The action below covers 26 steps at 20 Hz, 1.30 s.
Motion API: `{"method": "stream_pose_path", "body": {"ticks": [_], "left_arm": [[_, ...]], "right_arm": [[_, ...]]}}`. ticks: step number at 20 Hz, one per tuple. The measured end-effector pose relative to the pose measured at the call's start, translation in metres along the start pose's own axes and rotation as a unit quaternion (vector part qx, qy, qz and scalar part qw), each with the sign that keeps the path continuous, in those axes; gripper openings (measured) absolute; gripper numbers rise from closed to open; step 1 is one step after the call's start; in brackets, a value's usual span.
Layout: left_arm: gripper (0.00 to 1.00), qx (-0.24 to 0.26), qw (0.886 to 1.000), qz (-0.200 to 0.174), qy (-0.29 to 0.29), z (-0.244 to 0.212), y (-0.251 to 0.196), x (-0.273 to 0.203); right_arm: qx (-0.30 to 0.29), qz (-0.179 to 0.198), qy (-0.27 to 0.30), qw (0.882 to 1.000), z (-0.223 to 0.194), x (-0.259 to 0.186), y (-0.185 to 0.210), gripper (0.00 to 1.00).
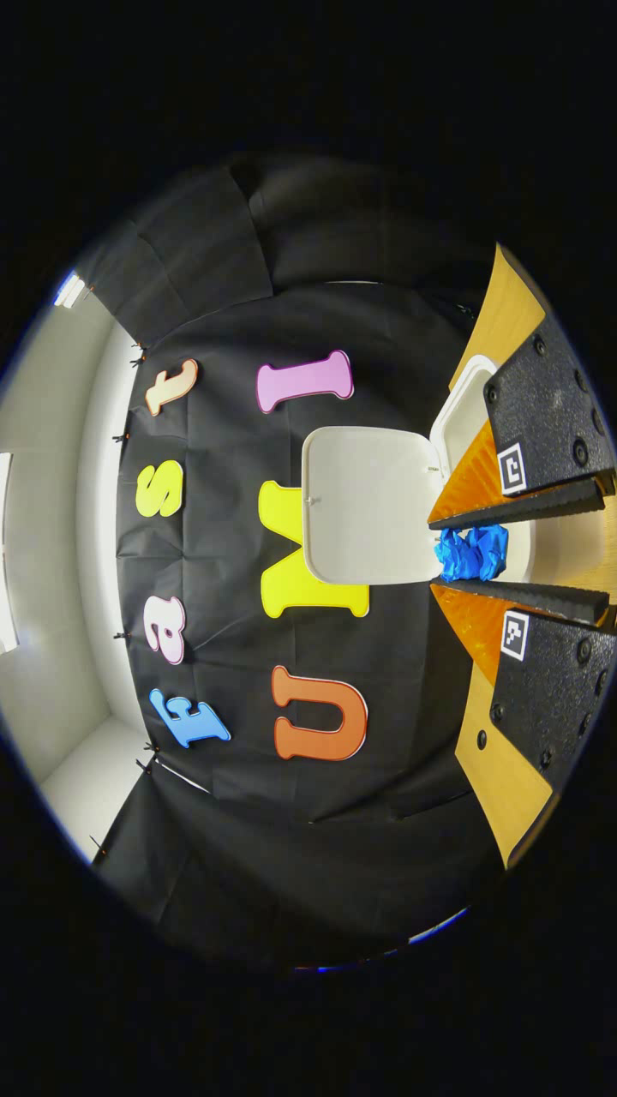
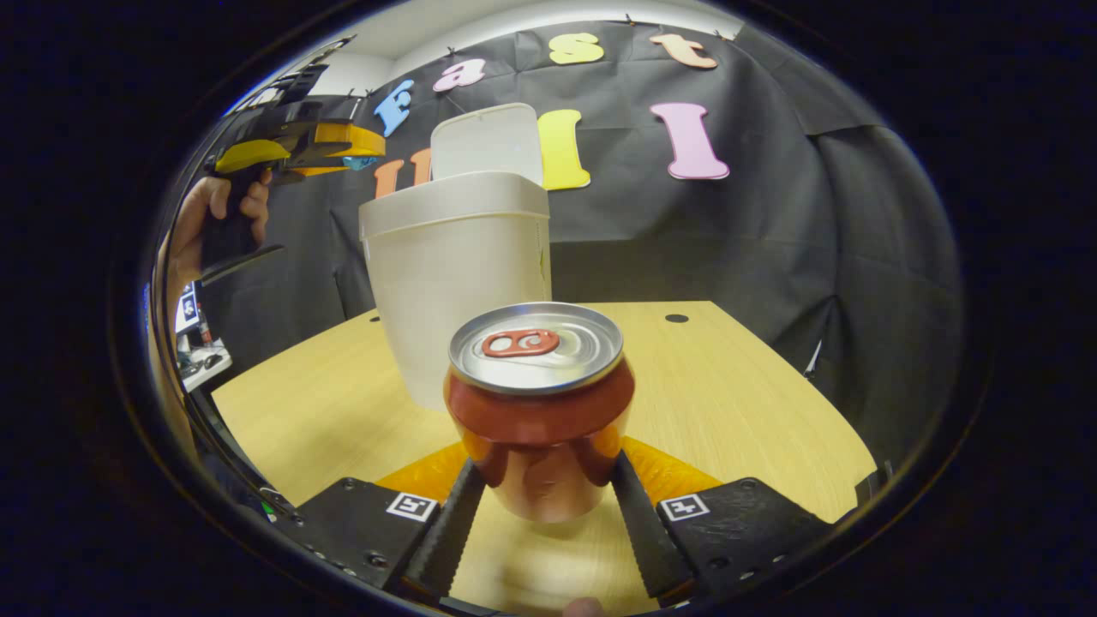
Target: Press the lid of the desktop garbage bin to open it, pick up the crumpled paper on the desktop and throw it into the bin, then pick up the pop can on the desktop and drop it into the bin, and finally close the garbage bin lid.
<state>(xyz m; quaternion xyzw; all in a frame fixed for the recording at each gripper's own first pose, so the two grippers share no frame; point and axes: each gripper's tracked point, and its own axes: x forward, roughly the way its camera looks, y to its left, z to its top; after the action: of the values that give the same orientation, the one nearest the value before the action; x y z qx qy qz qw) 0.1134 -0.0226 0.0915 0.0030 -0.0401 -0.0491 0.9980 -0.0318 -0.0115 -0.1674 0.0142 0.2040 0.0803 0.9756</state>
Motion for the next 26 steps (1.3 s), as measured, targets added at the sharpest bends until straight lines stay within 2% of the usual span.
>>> {"method": "stream_pose_path", "body": {"ticks": [3, 12, 15, 16, 18, 19, 20, 21, 26], "left_arm": [[0.35, 0.007, 1.000, -0.004, 0.003, -0.002, -0.006, 0.017], [0.37, -0.017, 0.999, -0.022, 0.042, -0.033, -0.017, 0.047], [0.48, -0.018, 0.998, -0.031, 0.049, -0.036, -0.020, 0.047], [0.48, -0.018, 0.998, -0.029, 0.049, -0.035, -0.020, 0.048], [0.65, -0.019, 0.998, -0.032, 0.047, -0.034, -0.021, 0.046], [0.86, -0.020, 0.998, -0.034, 0.045, -0.033, -0.022, 0.045], [0.81, -0.020, 0.998, -0.034, 0.044, -0.033, -0.022, 0.043], [0.99, -0.020, 0.998, -0.033, 0.043, -0.031, -0.021, 0.044], [0.98, -0.021, 0.999, -0.028, 0.035, -0.026, -0.015, 0.034]], "right_arm": [[0.003, -0.004, -0.003, 1.000, 0.002, 0.001, -0.006, 0.79], [0.018, -0.010, -0.011, 1.000, 0.010, -0.003, -0.014, 0.79], [0.017, -0.007, -0.010, 1.000, 0.009, 0.000, -0.012, 0.79], [0.016, -0.005, -0.010, 1.000, 0.009, 0.001, -0.011, 0.79], [0.016, -0.004, -0.010, 1.000, 0.008, 0.000, -0.010, 0.79], [0.016, -0.005, -0.010, 1.000, 0.008, 0.000, -0.010, 0.79], [0.015, -0.006, -0.011, 1.000, 0.008, 0.001, -0.011, 0.79], [0.014, -0.010, -0.012, 1.000, 0.008, 0.000, -0.012, 0.79], [0.011, -0.017, -0.011, 1.000, 0.007, -0.002, -0.015, 0.79]]}}
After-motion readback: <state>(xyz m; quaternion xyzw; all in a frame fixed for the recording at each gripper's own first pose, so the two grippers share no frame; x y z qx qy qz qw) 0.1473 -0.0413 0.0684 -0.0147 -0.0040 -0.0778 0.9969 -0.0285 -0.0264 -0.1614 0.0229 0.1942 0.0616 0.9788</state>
